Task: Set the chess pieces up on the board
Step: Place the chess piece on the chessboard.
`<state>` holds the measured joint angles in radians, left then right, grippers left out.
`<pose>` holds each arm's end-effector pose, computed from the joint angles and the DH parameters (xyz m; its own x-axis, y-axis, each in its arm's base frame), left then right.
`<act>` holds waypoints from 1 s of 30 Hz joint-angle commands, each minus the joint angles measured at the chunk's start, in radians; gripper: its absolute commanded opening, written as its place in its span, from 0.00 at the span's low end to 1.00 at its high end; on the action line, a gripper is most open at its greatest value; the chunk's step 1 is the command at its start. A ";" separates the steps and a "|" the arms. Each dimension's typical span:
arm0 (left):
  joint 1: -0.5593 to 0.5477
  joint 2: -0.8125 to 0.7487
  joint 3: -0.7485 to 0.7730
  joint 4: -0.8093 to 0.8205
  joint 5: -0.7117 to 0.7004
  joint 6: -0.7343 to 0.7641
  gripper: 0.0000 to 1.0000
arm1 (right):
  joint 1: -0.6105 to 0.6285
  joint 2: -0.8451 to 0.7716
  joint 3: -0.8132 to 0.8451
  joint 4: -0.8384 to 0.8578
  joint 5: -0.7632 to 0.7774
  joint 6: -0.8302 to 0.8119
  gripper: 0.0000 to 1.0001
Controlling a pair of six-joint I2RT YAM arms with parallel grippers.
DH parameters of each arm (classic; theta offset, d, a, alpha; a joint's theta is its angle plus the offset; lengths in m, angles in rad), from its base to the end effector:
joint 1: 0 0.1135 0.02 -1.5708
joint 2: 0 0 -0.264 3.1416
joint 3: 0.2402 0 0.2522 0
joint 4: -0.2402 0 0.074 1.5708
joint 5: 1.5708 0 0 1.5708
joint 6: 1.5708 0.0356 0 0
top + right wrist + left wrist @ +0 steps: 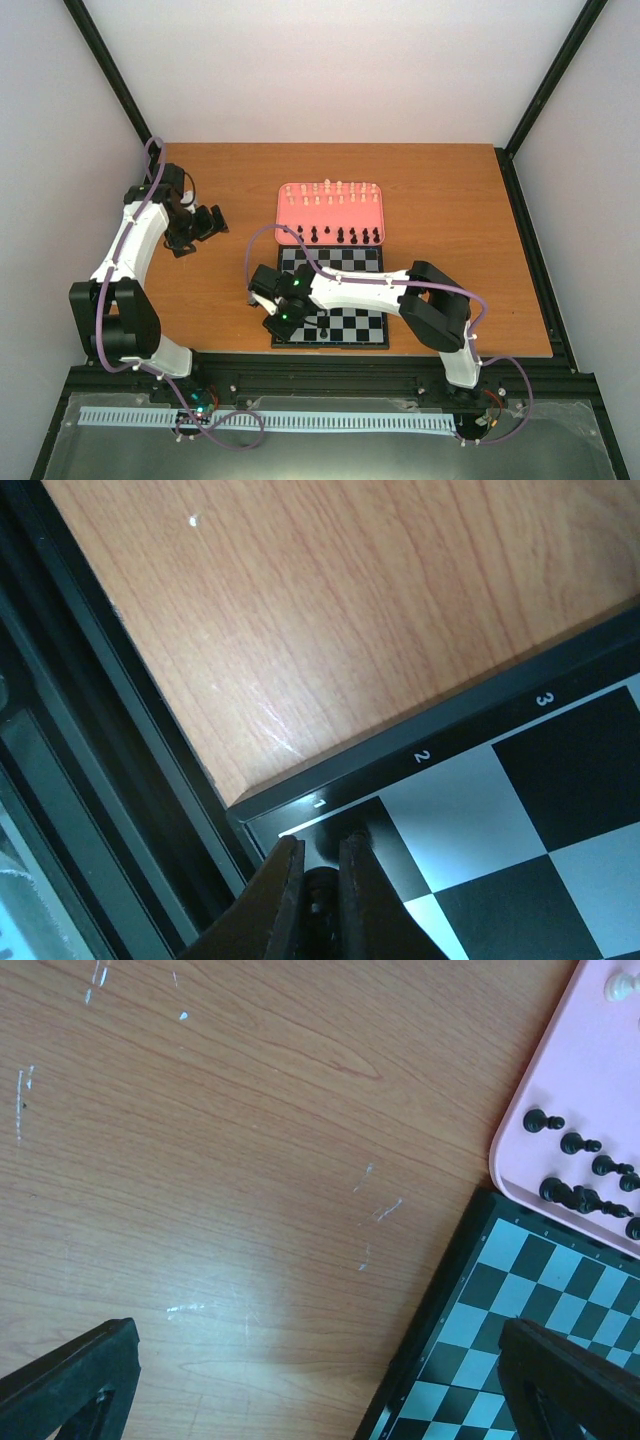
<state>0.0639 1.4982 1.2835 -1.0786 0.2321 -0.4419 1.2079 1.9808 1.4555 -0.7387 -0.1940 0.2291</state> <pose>0.2827 0.0099 0.2787 -0.8679 -0.4726 -0.1530 -0.4098 0.8553 -0.3171 0.1356 0.3765 0.1808 -0.5426 -0.8012 -0.2524 -0.8366 0.4886 0.2476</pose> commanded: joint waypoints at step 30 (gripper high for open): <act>0.005 -0.070 -0.029 0.016 0.009 -0.008 1.00 | 0.031 -0.064 -0.070 0.055 0.025 0.006 0.27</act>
<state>0.0639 1.4593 1.2537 -1.0706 0.2325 -0.4423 1.2224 1.9678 1.3903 -0.6785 -0.1730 0.2497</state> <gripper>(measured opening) 0.999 0.232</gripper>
